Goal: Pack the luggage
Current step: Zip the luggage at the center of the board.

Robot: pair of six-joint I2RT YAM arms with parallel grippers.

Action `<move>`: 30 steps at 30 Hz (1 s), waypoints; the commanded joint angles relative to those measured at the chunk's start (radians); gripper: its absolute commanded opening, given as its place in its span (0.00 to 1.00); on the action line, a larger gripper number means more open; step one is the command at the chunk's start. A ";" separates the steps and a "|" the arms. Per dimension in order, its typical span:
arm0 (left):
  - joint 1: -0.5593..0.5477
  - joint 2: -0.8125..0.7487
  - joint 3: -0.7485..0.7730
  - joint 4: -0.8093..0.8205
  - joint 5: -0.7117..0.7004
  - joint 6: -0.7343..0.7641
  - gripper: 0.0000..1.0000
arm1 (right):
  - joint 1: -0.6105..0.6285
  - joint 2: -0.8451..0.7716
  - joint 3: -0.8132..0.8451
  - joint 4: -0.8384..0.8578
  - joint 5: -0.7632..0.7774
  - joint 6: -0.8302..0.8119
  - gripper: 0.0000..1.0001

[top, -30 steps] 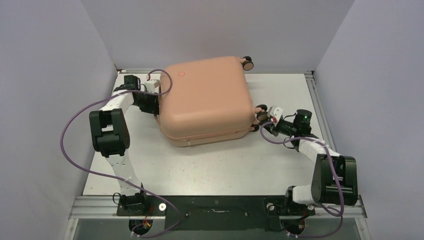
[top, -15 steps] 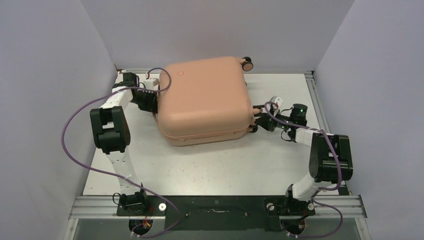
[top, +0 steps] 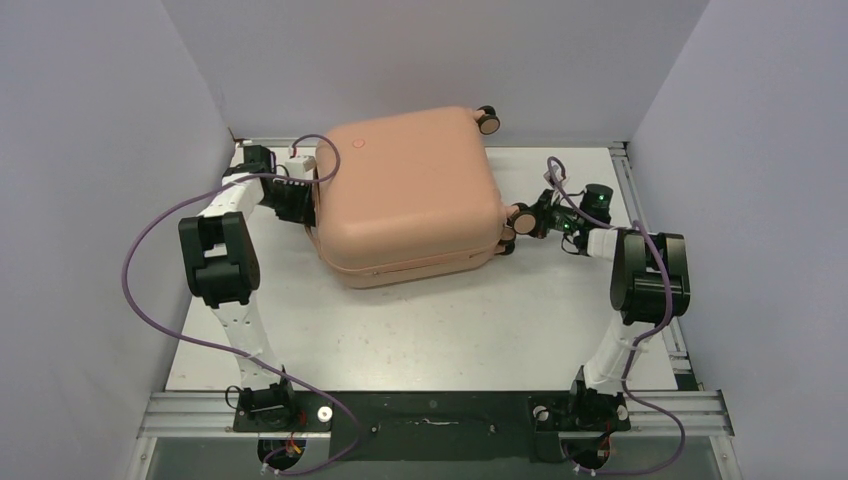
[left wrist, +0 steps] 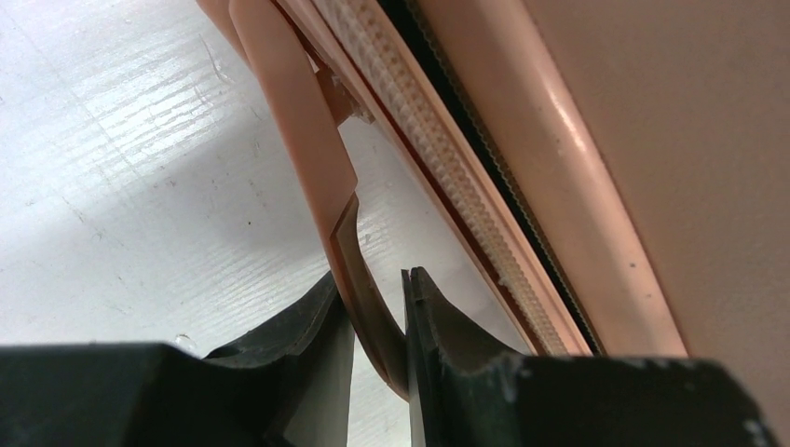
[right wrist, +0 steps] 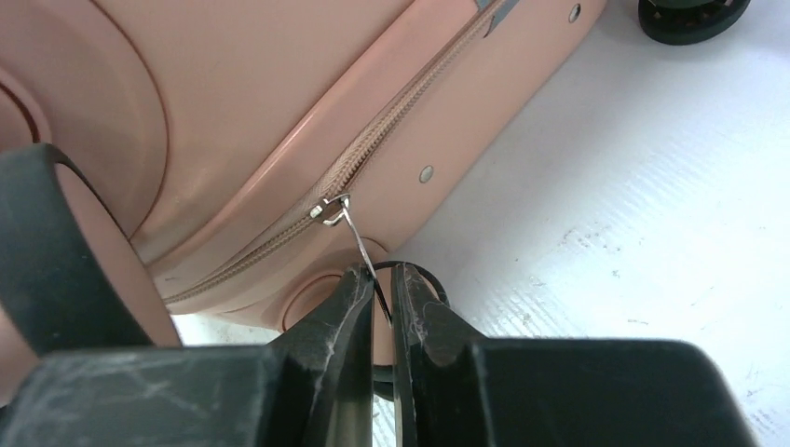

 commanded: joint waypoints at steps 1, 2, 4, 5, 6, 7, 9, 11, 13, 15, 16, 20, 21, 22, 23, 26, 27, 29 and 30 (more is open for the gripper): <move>0.058 -0.010 0.066 0.000 -0.102 0.237 0.00 | -0.068 0.060 0.094 0.062 0.322 0.023 0.05; 0.058 -0.010 0.068 -0.003 -0.098 0.241 0.00 | -0.063 0.064 0.107 0.064 0.331 0.022 0.05; 0.058 -0.010 0.072 -0.009 -0.097 0.247 0.00 | -0.046 0.072 0.139 0.051 0.355 0.014 0.05; 0.058 -0.009 0.075 -0.013 -0.096 0.249 0.00 | -0.034 0.077 0.161 0.034 0.375 0.004 0.05; 0.059 -0.007 0.078 -0.017 -0.094 0.251 0.00 | -0.021 0.082 0.180 0.013 0.397 -0.010 0.05; 0.059 -0.007 0.080 -0.019 -0.093 0.253 0.00 | -0.006 0.085 0.196 0.001 0.420 -0.020 0.05; 0.058 -0.005 0.082 -0.022 -0.089 0.257 0.00 | 0.031 0.089 0.218 -0.014 0.474 -0.039 0.05; 0.058 -0.005 0.079 -0.025 -0.081 0.260 0.00 | 0.061 0.090 0.226 0.006 0.516 -0.024 0.05; 0.058 -0.005 0.076 -0.028 -0.072 0.263 0.00 | 0.083 0.099 0.241 0.038 0.539 0.017 0.05; 0.058 -0.007 0.073 -0.033 -0.067 0.269 0.00 | 0.095 0.128 0.287 0.032 0.544 0.049 0.05; 0.059 -0.007 0.073 -0.037 -0.066 0.273 0.00 | 0.100 0.143 0.310 0.023 0.554 0.074 0.05; 0.058 -0.008 0.076 -0.054 -0.059 0.293 0.00 | 0.125 0.196 0.418 -0.041 0.627 0.064 0.05; 0.058 -0.008 0.076 -0.057 -0.054 0.297 0.00 | 0.135 0.209 0.444 -0.058 0.640 0.062 0.05; 0.058 -0.008 0.077 -0.059 -0.052 0.299 0.00 | 0.140 0.230 0.476 -0.073 0.647 0.065 0.05; 0.058 -0.008 0.077 -0.060 -0.048 0.301 0.00 | 0.144 0.248 0.508 -0.089 0.653 0.069 0.05; 0.059 -0.008 0.077 -0.065 -0.036 0.305 0.00 | 0.163 0.300 0.614 -0.143 0.676 0.069 0.05; 0.059 -0.008 0.078 -0.067 -0.032 0.306 0.00 | 0.169 0.315 0.637 -0.148 0.685 0.070 0.05; 0.058 -0.009 0.079 -0.072 -0.025 0.310 0.00 | 0.182 0.347 0.694 -0.169 0.701 0.068 0.05; 0.058 -0.010 0.078 -0.074 -0.021 0.311 0.00 | 0.188 0.368 0.728 -0.201 0.708 0.064 0.05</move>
